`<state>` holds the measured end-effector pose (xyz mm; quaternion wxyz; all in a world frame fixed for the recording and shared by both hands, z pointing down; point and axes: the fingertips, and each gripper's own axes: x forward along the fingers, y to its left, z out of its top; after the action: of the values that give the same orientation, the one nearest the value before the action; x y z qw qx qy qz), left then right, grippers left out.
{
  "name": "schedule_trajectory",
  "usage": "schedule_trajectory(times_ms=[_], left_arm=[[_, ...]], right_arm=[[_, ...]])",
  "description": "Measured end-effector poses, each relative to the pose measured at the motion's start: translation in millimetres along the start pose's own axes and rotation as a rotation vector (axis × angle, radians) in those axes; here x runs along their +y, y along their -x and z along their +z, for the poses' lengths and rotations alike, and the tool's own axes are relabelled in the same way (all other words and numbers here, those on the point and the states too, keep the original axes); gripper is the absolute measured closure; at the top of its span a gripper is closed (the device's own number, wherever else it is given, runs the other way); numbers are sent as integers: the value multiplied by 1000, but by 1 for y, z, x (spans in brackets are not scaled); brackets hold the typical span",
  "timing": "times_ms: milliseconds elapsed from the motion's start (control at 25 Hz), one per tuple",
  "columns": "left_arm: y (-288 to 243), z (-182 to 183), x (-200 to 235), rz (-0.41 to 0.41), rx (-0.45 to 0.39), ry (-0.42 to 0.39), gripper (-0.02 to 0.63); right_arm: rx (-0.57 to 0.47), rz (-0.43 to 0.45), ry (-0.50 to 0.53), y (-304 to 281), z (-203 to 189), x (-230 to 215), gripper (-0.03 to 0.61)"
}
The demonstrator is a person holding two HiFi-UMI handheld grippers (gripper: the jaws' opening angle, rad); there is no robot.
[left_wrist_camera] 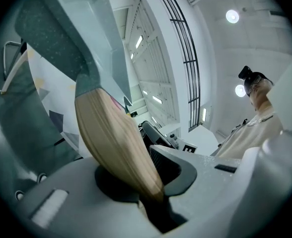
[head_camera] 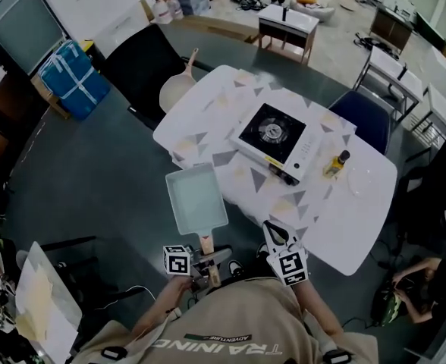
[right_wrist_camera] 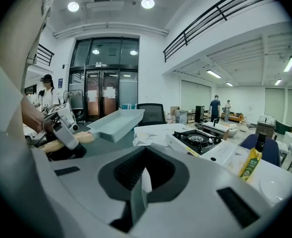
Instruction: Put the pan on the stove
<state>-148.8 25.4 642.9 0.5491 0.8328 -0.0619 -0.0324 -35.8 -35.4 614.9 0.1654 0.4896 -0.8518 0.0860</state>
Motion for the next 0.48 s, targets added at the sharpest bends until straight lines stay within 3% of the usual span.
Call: schedule_trajectory(times_ms=[200, 480], left_arm=[[-6, 26, 9, -14, -12, 24, 552], [-11, 87, 21, 0, 14, -2, 551]], right_arm=[[11, 9, -9, -21, -5, -10, 575], [-21, 31, -45, -71, 9, -38, 575]])
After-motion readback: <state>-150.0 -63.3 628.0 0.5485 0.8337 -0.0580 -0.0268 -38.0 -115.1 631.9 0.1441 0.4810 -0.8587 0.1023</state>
